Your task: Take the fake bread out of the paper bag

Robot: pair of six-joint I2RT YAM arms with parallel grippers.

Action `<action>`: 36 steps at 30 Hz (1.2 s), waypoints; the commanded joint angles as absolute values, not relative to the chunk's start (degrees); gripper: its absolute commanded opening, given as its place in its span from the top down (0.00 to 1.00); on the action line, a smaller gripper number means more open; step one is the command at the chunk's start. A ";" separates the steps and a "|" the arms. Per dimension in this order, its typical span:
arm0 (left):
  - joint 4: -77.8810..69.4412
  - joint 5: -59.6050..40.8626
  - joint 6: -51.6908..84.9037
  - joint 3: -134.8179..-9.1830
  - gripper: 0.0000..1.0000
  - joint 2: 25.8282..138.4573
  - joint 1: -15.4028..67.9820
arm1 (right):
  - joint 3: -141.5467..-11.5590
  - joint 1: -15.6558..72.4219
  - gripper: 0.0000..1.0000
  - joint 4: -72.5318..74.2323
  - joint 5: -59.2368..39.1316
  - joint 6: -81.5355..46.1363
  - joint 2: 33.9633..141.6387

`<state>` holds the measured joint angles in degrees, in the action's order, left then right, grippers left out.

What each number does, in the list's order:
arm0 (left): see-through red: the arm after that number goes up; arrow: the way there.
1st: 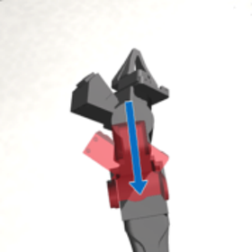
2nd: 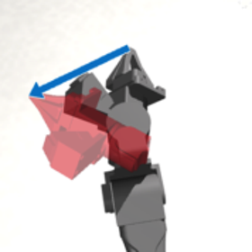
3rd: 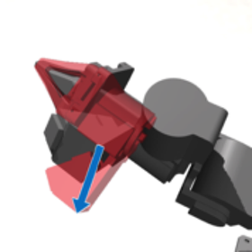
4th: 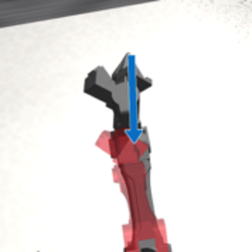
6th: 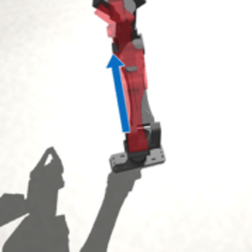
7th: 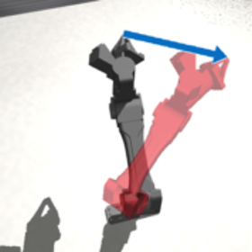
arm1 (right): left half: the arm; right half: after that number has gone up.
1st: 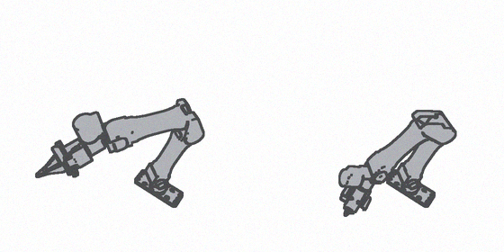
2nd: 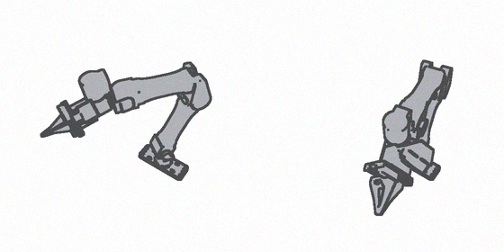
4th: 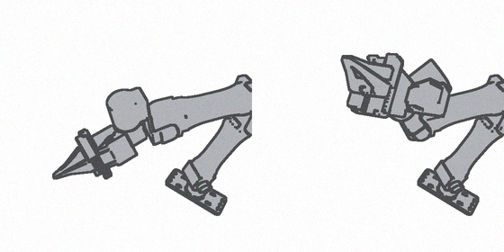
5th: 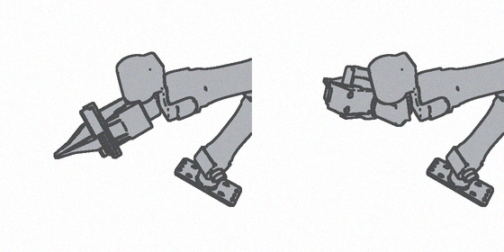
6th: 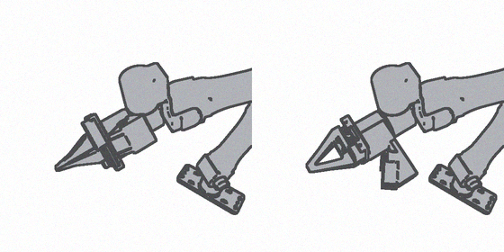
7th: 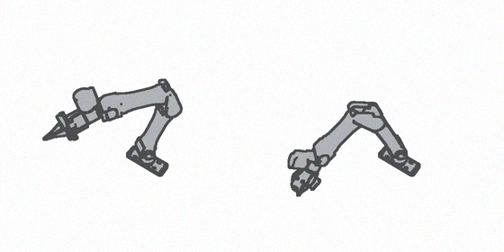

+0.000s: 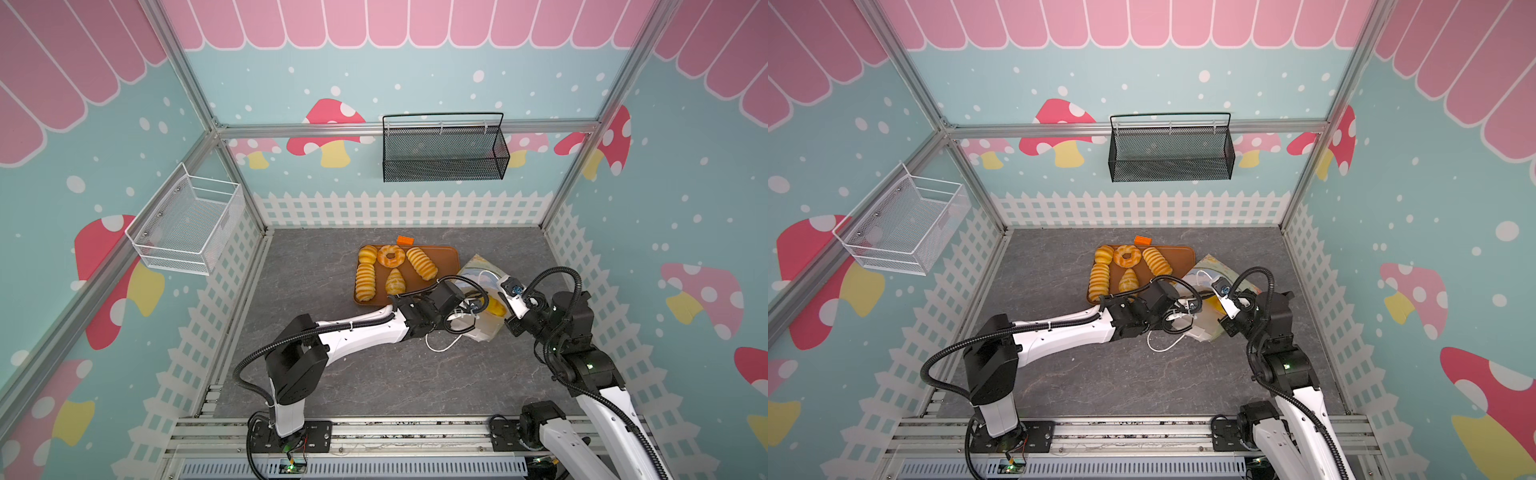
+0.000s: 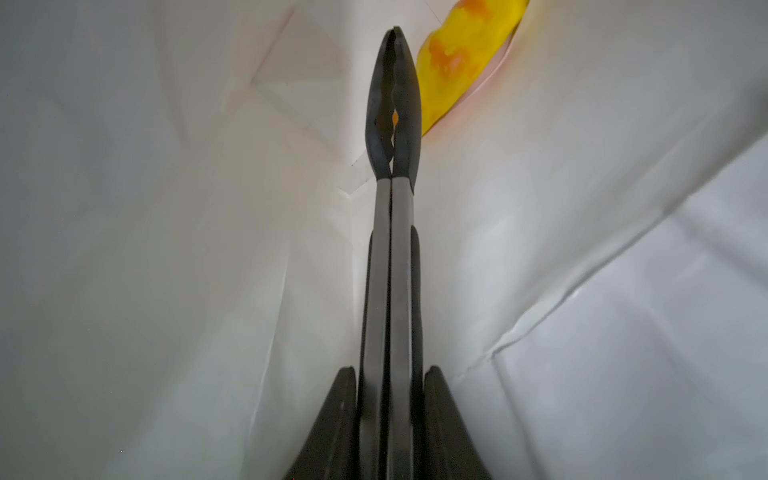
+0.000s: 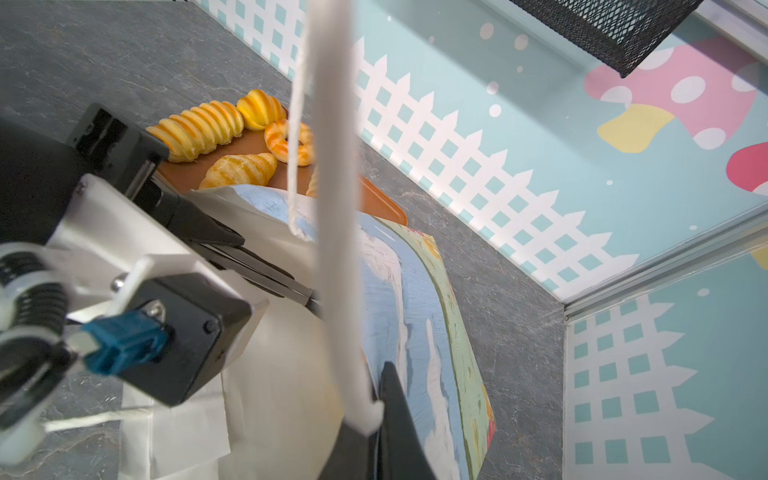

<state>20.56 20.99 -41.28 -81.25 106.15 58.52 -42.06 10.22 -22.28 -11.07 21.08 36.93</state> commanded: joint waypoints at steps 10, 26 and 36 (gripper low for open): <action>17.68 25.40 -51.02 -78.72 0.62 103.51 59.85 | -35.40 10.50 1.00 -19.34 -11.52 31.38 30.78; 11.91 21.53 -52.32 -76.36 0.52 104.95 61.56 | -33.98 10.45 1.00 -18.76 -13.97 35.35 31.51; 18.06 14.34 -44.77 -81.24 0.52 106.22 60.84 | -32.56 10.48 1.00 -15.30 -14.64 36.30 31.20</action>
<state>15.73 18.65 -47.92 -77.89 105.43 61.12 -33.47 10.24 -18.15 -13.04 34.52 31.59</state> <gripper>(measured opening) 0.481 0.047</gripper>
